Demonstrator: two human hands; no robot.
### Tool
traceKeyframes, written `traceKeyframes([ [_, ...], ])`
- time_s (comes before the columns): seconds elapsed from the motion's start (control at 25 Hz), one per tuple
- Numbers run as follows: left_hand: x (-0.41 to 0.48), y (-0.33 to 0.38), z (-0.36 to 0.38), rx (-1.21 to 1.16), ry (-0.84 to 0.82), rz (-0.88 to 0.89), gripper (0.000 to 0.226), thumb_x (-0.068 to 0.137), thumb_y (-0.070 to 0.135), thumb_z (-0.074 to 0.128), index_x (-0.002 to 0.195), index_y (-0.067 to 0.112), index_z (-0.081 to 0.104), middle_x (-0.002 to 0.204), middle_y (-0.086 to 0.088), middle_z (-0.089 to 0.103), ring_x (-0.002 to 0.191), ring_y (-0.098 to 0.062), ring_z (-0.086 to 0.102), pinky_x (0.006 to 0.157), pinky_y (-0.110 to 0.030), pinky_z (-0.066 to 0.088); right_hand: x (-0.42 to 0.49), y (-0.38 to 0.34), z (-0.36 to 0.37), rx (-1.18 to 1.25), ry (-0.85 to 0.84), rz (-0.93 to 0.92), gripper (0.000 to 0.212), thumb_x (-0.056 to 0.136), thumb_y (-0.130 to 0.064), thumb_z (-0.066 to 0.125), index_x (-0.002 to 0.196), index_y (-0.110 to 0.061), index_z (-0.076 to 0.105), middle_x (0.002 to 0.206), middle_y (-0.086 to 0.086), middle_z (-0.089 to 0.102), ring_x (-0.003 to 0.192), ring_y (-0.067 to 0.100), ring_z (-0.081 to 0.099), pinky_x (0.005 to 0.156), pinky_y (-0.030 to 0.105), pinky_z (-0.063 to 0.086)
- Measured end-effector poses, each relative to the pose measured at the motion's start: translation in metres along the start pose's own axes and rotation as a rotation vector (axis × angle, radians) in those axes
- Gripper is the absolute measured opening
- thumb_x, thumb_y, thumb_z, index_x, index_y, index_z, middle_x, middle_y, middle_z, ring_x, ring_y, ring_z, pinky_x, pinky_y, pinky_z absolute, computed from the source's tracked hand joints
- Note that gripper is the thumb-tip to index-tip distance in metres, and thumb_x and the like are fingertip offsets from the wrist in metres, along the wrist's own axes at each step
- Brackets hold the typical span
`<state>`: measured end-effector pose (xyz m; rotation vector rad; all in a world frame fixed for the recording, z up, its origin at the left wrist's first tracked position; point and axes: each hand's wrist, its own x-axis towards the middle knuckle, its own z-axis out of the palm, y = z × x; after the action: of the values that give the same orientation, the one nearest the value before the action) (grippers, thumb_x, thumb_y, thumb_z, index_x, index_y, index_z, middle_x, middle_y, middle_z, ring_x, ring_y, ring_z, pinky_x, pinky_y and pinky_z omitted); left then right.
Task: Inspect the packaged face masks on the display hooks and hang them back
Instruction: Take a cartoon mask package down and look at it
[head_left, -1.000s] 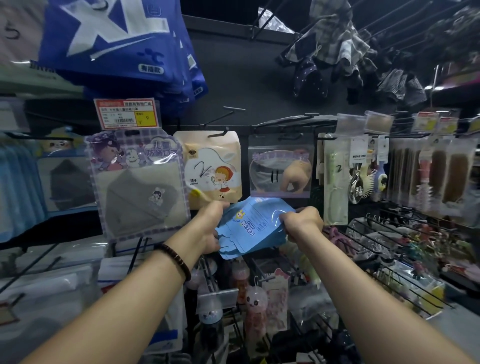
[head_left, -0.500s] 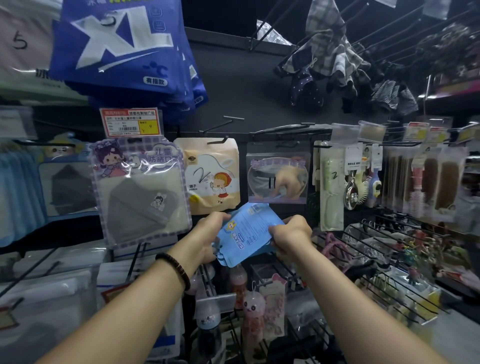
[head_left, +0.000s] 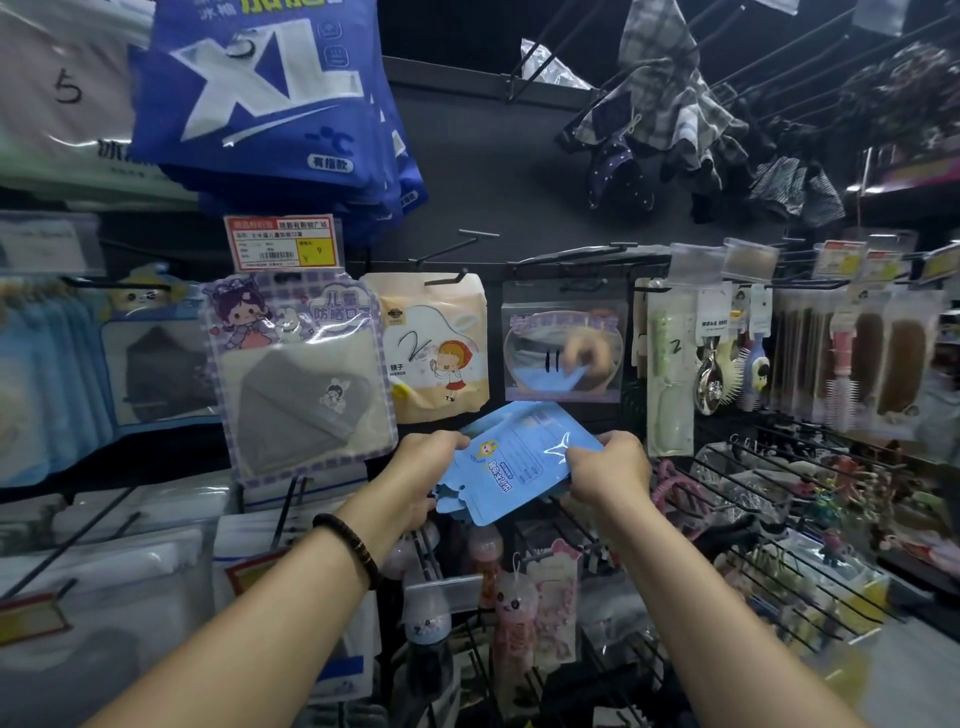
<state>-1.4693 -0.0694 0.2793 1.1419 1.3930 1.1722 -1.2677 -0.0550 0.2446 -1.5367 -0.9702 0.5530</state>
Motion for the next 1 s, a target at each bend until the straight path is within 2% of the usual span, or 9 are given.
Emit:
traceKeyframes([
  [0.12, -0.004, -0.002, 0.0, 0.021, -0.012, -0.001, 0.02, 0.098, 0.026, 0.067, 0.113, 0.013, 0.068, 0.106, -0.008, 0.073, 0.099, -0.028, 0.067, 0.092, -0.043, 0.048, -0.01, 0.013, -0.006, 0.175, 0.043, 0.013, 0.009, 0.093, -0.014, 0.069, 0.1, -0.011, 0.065, 0.099, 0.015, 0.072, 0.075, 0.03, 0.07, 0.058, 0.038, 0.06],
  [0.2, -0.005, -0.005, -0.002, 0.02, -0.023, 0.003, 0.023, 0.099, 0.028, 0.068, 0.117, 0.015, 0.068, 0.113, -0.006, 0.072, 0.11, -0.029, 0.065, 0.102, -0.047, 0.043, -0.02, 0.021, -0.008, 0.243, 0.06, 0.043, 0.011, 0.094, -0.012, 0.066, 0.104, -0.008, 0.065, 0.096, 0.015, 0.071, 0.072, 0.032, 0.067, 0.056, 0.038, 0.056],
  [0.32, -0.006, -0.009, -0.007, -0.008, -0.046, 0.01, 0.025, 0.097, 0.028, 0.069, 0.116, 0.012, 0.068, 0.111, -0.009, 0.073, 0.099, -0.029, 0.065, 0.095, -0.045, 0.046, -0.033, 0.031, -0.01, 0.414, 0.052, 0.112, 0.008, 0.096, -0.002, 0.059, 0.104, -0.004, 0.061, 0.094, 0.016, 0.069, 0.072, 0.038, 0.073, 0.051, 0.044, 0.062],
  [0.52, -0.018, -0.02, -0.009, -0.028, 0.005, 0.114, 0.037, 0.097, 0.029, 0.072, 0.13, 0.017, 0.058, 0.118, 0.0, 0.064, 0.095, -0.012, 0.061, 0.077, -0.035, 0.047, -0.053, 0.051, -0.013, 0.55, 0.185, 0.127, 0.014, 0.087, -0.008, 0.068, 0.1, -0.007, 0.064, 0.099, 0.018, 0.073, 0.089, 0.045, 0.076, 0.071, 0.063, 0.065],
  [0.6, -0.027, -0.024, -0.009, -0.113, -0.041, 0.101, 0.051, 0.096, 0.03, 0.076, 0.139, 0.018, 0.051, 0.125, -0.002, 0.065, 0.1, -0.019, 0.071, 0.078, -0.037, 0.057, -0.064, 0.054, -0.02, 0.609, 0.219, 0.128, 0.012, 0.09, -0.006, 0.069, 0.1, -0.007, 0.063, 0.097, 0.016, 0.072, 0.085, 0.039, 0.074, 0.072, 0.053, 0.066],
  [0.68, -0.039, -0.025, -0.006, -0.22, -0.064, 0.084, 0.057, 0.096, 0.025, 0.078, 0.143, 0.021, 0.046, 0.128, -0.003, 0.068, 0.1, -0.024, 0.076, 0.065, -0.031, 0.058, -0.076, 0.053, -0.025, 0.651, 0.203, 0.124, 0.009, 0.097, -0.002, 0.067, 0.105, -0.003, 0.063, 0.095, 0.018, 0.07, 0.078, 0.034, 0.07, 0.066, 0.04, 0.062],
  [0.72, -0.045, -0.026, -0.004, -0.248, -0.049, 0.097, 0.061, 0.095, 0.022, 0.079, 0.145, 0.022, 0.044, 0.128, -0.002, 0.068, 0.101, -0.024, 0.076, 0.064, -0.029, 0.057, -0.082, 0.052, -0.026, 0.665, 0.196, 0.123, 0.008, 0.098, -0.003, 0.067, 0.106, -0.002, 0.064, 0.097, 0.02, 0.072, 0.079, 0.035, 0.071, 0.068, 0.04, 0.062],
  [0.84, -0.059, -0.033, 0.004, -0.322, 0.037, 0.173, 0.077, 0.094, 0.009, 0.078, 0.159, 0.023, 0.037, 0.116, 0.008, 0.068, 0.104, -0.02, 0.074, 0.083, -0.038, 0.061, -0.1, 0.051, -0.023, 0.663, 0.189, 0.084, 0.011, 0.098, -0.012, 0.072, 0.107, -0.008, 0.066, 0.105, 0.021, 0.076, 0.087, 0.036, 0.076, 0.083, 0.053, 0.065],
  [1.0, -0.087, -0.039, 0.003, -0.321, -0.002, 0.303, 0.027, 0.102, 0.005, 0.066, 0.126, 0.016, 0.072, 0.103, 0.004, 0.083, 0.094, -0.019, 0.08, 0.064, -0.03, 0.062, -0.125, 0.057, -0.029, 0.513, 0.261, 0.02, 0.014, 0.097, -0.029, 0.075, 0.101, -0.018, 0.066, 0.095, 0.006, 0.078, 0.082, 0.026, 0.073, 0.085, 0.054, 0.061],
])
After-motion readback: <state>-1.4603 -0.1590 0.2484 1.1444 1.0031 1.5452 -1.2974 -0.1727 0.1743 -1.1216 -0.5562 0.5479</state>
